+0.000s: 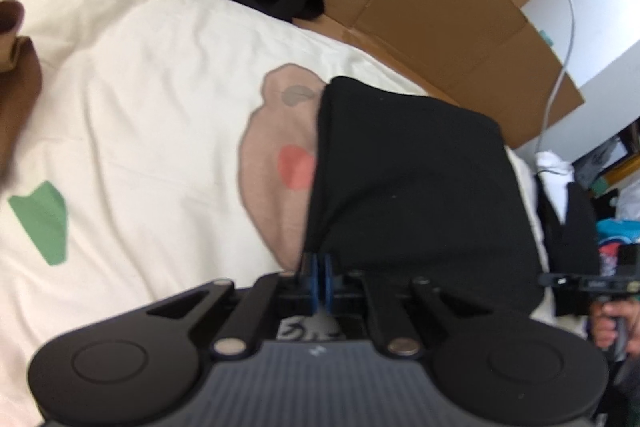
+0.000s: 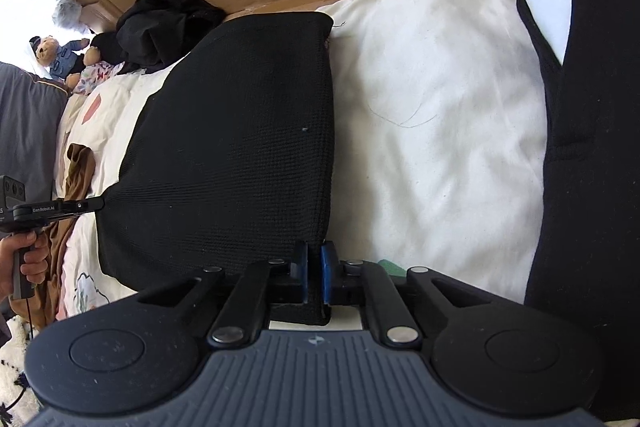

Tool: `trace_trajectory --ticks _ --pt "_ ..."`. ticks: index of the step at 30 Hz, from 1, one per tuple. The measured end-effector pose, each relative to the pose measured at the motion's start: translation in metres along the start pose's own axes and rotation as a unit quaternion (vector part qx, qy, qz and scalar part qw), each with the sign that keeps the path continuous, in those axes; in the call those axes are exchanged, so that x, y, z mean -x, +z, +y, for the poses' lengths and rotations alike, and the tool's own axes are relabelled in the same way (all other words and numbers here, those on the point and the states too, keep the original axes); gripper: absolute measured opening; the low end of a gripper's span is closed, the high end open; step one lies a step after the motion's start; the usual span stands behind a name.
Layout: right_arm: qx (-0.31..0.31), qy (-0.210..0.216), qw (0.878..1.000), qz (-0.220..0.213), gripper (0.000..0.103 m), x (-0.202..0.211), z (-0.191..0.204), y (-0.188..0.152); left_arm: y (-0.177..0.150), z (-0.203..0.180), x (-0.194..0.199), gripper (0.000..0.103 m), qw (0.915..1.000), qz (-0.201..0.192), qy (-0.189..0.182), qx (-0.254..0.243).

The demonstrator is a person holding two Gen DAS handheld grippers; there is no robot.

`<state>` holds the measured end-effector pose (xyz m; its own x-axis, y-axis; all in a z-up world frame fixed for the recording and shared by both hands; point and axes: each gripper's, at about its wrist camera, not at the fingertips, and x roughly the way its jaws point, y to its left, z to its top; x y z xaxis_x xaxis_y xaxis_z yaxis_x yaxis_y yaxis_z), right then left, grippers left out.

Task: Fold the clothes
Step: 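Open both grippers and release the trousers flat on the duvet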

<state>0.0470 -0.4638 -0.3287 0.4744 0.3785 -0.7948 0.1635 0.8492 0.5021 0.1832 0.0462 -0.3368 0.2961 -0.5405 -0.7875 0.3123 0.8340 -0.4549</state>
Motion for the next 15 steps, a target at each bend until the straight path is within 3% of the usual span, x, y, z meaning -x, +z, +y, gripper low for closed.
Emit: trace_trajectory --ticks 2,3,5,8,15 --pt "-0.010 0.000 1.000 0.004 0.009 -0.001 0.000 -0.001 -0.008 0.002 -0.001 0.015 0.9994 0.010 -0.009 0.032" --pt "-0.018 0.000 1.000 0.006 0.012 -0.001 -0.001 -0.002 -0.008 0.003 -0.001 0.028 0.9993 0.009 -0.009 0.034" --pt "-0.024 0.000 1.000 0.004 0.020 0.002 0.000 -0.004 -0.018 0.001 0.012 0.039 0.9989 0.002 -0.015 0.044" --pt "-0.027 0.003 1.000 -0.003 0.034 0.009 0.001 -0.012 -0.026 -0.001 0.023 0.039 0.9985 0.001 -0.029 0.047" --pt "-0.019 -0.002 1.000 -0.009 0.036 0.019 0.003 -0.026 -0.058 -0.023 0.035 0.039 0.9983 0.015 -0.038 0.042"
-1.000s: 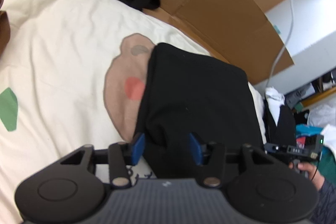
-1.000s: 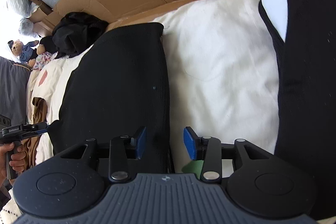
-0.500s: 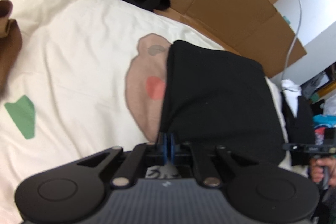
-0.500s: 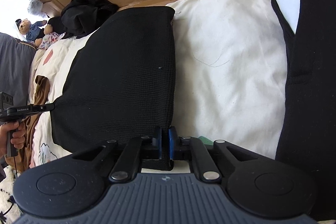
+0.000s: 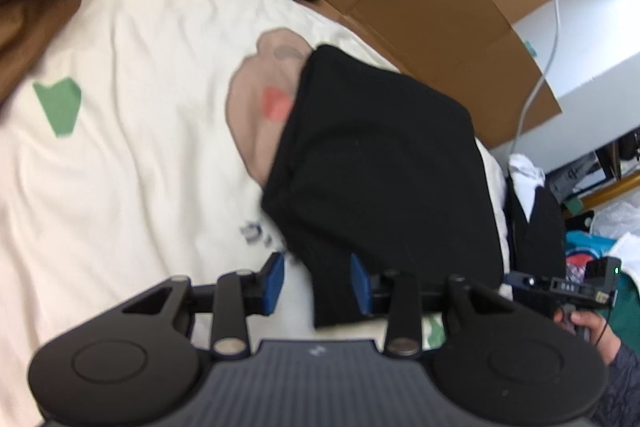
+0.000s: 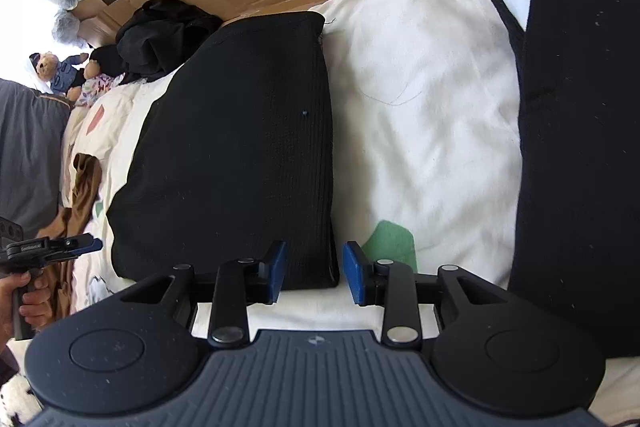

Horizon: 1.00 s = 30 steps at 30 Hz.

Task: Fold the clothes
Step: 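Open both grippers and release the trousers flat on the duvet, then close both grippers on the edge of the folded trousers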

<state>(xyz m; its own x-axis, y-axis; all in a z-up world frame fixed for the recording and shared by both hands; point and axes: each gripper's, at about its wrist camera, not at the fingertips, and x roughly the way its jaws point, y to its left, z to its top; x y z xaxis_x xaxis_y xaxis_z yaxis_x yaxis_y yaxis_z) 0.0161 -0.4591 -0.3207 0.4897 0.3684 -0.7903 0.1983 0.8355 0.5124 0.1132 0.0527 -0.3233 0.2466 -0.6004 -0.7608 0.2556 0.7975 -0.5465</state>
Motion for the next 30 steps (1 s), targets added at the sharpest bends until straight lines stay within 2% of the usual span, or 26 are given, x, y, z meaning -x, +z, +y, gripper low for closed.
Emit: trace_trajectory --ticks 4,6,7,13,18,23,25,27,29,30 --pt "0.018 -0.010 1.000 0.003 0.036 0.002 0.002 -0.005 -0.016 -0.010 -0.007 0.041 0.9997 0.017 0.002 -0.018" --pt "0.028 -0.014 0.999 0.007 0.036 0.001 0.004 -0.008 -0.020 -0.013 -0.014 0.056 0.9992 0.026 0.004 -0.030" --pt "0.032 -0.016 0.999 0.010 0.036 0.000 0.004 -0.010 -0.022 -0.015 -0.017 0.058 0.9989 0.030 0.003 -0.035" --pt "0.054 -0.027 0.998 0.023 0.036 -0.010 0.006 -0.018 -0.022 -0.021 -0.029 0.057 0.9984 0.030 0.004 -0.047" --pt "0.066 -0.029 0.997 0.013 0.036 -0.011 0.007 -0.017 -0.025 -0.021 -0.032 0.043 0.9985 0.029 0.013 -0.044" --pt "0.080 -0.019 0.997 0.007 0.036 -0.011 0.011 -0.015 -0.026 -0.024 -0.034 0.043 0.9987 0.022 0.016 -0.042" --pt "0.088 -0.020 0.996 0.011 0.034 -0.013 0.014 -0.015 -0.027 -0.026 -0.034 0.038 0.9985 0.021 0.021 -0.045" --pt "0.095 -0.022 0.995 0.014 0.034 -0.014 0.017 -0.016 -0.029 -0.032 -0.038 0.025 0.9976 0.023 0.037 -0.053" --pt "0.097 -0.026 0.995 0.012 0.034 -0.013 0.019 -0.016 -0.030 -0.036 -0.041 0.018 0.9972 0.027 0.044 -0.054" --pt "0.098 -0.028 0.995 0.011 0.031 -0.013 0.020 -0.016 -0.030 -0.037 -0.042 0.016 0.9969 0.030 0.046 -0.056"
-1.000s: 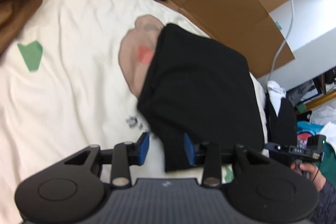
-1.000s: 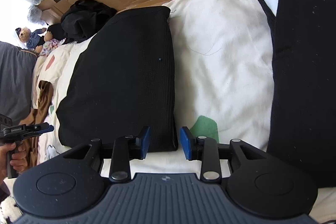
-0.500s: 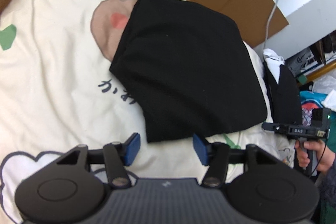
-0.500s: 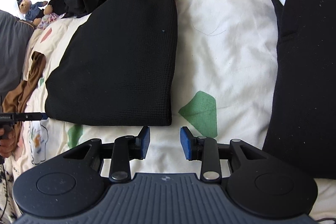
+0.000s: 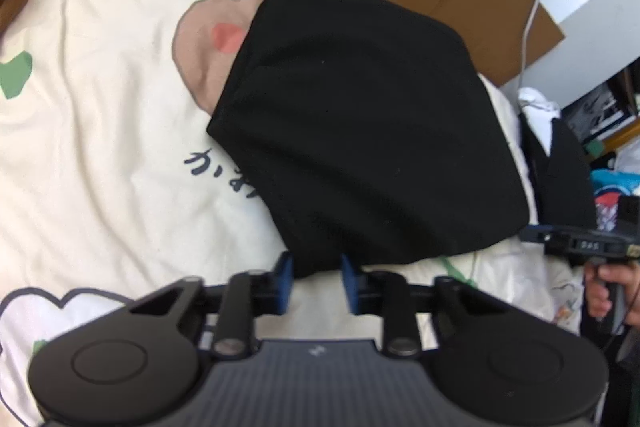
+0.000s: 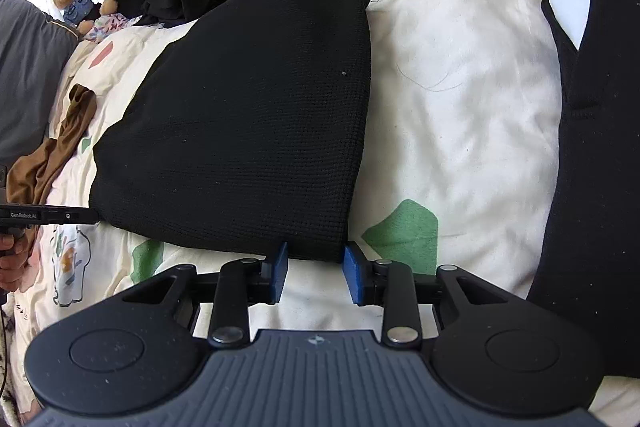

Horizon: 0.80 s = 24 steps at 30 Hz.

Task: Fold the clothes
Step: 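Close both grippers on the edge of the folded trousers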

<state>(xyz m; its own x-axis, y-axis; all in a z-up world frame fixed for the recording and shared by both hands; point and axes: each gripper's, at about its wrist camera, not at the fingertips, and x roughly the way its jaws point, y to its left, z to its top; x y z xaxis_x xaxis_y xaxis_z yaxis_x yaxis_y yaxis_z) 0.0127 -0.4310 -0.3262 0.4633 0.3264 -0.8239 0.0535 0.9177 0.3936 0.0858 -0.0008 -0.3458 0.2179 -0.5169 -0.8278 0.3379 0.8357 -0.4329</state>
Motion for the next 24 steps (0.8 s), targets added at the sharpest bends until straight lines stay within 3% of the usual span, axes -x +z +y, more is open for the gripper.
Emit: trace_trajectory --ticks 3,6,15,21,24 --pt "0.003 -0.011 1.000 -0.003 0.011 0.002 -0.001 0.000 0.000 -0.001 0.000 0.007 0.9999 0.003 0.010 -0.008" --pt "-0.002 -0.010 1.000 -0.006 0.008 0.003 -0.004 0.001 0.002 0.003 0.007 0.005 0.9999 0.000 0.011 0.000" --pt "0.000 -0.007 1.000 -0.016 0.005 0.017 -0.006 0.005 0.018 0.003 0.042 0.005 0.9999 -0.009 -0.006 -0.006" --pt "-0.002 -0.011 1.000 -0.006 0.004 0.012 -0.011 0.002 0.002 0.035 0.025 0.001 0.9995 0.020 0.018 0.014" --pt "-0.002 -0.016 1.000 0.002 0.004 0.007 -0.011 0.001 -0.006 0.046 0.020 0.001 0.9992 0.020 0.000 0.034"
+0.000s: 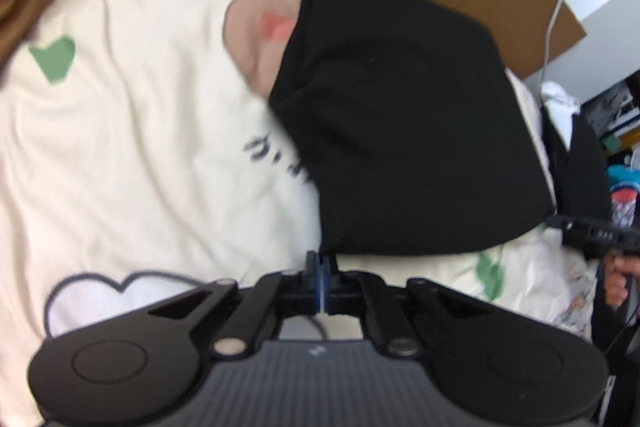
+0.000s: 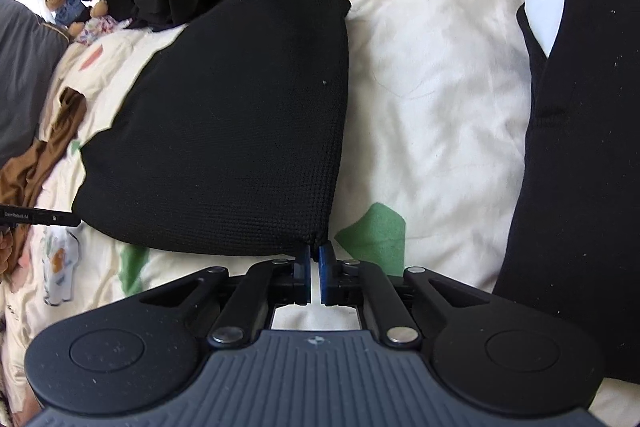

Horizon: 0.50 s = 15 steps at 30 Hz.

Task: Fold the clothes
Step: 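Close both grippers on the edge of the folded trousers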

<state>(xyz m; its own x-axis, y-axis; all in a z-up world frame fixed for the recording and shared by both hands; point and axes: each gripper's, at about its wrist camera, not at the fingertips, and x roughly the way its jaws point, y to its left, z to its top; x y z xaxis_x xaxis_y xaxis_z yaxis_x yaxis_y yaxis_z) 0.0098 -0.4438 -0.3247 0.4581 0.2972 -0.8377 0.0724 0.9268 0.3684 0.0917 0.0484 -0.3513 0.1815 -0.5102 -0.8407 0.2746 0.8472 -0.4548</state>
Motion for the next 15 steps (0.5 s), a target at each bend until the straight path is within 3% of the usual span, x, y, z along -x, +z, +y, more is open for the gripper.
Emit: trace_trajectory --ticks 3,5,8,11,15 --pt "-0.012 0.002 1.000 0.008 0.005 -0.001 -0.003 -0.001 0.000 0.006 0.010 0.004 0.9996 -0.010 -0.027 0.005" --pt "-0.020 0.001 1.000 0.007 0.006 0.002 -0.006 -0.003 0.000 0.009 0.017 0.016 0.9994 -0.017 -0.029 0.008" --pt "-0.042 0.012 0.999 -0.004 0.011 0.010 -0.012 -0.007 -0.003 0.025 0.029 0.020 0.9969 -0.035 -0.053 0.047" --pt "-0.073 0.025 0.997 -0.018 0.022 0.017 -0.018 -0.012 -0.006 0.038 0.031 0.033 0.9878 -0.044 -0.108 0.103" --pt "-0.139 0.066 0.987 -0.044 0.040 0.022 -0.026 -0.022 -0.010 0.040 0.021 0.039 0.9696 -0.043 -0.171 0.169"
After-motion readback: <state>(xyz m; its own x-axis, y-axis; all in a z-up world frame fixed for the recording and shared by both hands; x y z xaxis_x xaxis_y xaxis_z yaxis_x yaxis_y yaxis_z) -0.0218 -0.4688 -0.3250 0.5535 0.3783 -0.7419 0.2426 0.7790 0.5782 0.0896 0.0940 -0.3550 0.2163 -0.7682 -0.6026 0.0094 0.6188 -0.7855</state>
